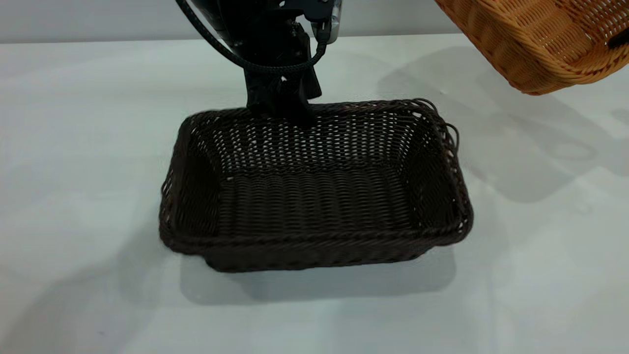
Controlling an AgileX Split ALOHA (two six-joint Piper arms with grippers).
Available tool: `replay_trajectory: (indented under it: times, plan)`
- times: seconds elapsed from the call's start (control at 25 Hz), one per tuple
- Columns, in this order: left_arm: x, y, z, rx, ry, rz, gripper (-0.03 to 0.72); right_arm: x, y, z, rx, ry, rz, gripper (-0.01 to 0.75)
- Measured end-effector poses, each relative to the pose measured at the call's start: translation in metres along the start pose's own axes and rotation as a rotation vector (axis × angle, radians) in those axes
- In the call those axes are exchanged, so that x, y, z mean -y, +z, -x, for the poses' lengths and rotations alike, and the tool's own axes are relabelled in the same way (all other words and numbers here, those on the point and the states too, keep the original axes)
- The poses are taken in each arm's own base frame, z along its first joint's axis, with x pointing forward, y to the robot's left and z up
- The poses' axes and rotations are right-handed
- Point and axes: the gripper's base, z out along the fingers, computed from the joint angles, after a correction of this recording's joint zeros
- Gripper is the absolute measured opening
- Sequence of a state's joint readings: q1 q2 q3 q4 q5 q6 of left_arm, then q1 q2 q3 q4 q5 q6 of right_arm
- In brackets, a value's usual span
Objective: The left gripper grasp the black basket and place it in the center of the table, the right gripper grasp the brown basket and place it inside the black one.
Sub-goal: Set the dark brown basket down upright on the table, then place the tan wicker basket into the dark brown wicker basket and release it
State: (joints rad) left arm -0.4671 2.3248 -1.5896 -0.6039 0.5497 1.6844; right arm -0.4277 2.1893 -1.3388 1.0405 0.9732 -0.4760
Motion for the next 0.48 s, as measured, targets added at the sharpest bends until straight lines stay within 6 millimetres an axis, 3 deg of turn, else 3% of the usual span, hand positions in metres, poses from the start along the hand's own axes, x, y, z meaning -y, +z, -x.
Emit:
replay_trajectory:
  times: [0.2,0.36,0.48]
  plan:
    - [-0.015,-0.009,-0.001,-0.005,-0.098,0.153,0.548,-0.01,-0.01,-0.001,0.016,-0.039,-0.004,0.092]
    - [-0.034,-0.052,-0.013,0.039,-0.372,0.25,0.556,-0.026,-0.027,-0.006,0.007,-0.11,-0.007,0.092]
    - [-0.045,-0.091,-0.041,0.065,-0.577,0.288,0.556,-0.034,-0.031,-0.014,-0.038,-0.175,-0.054,0.092]
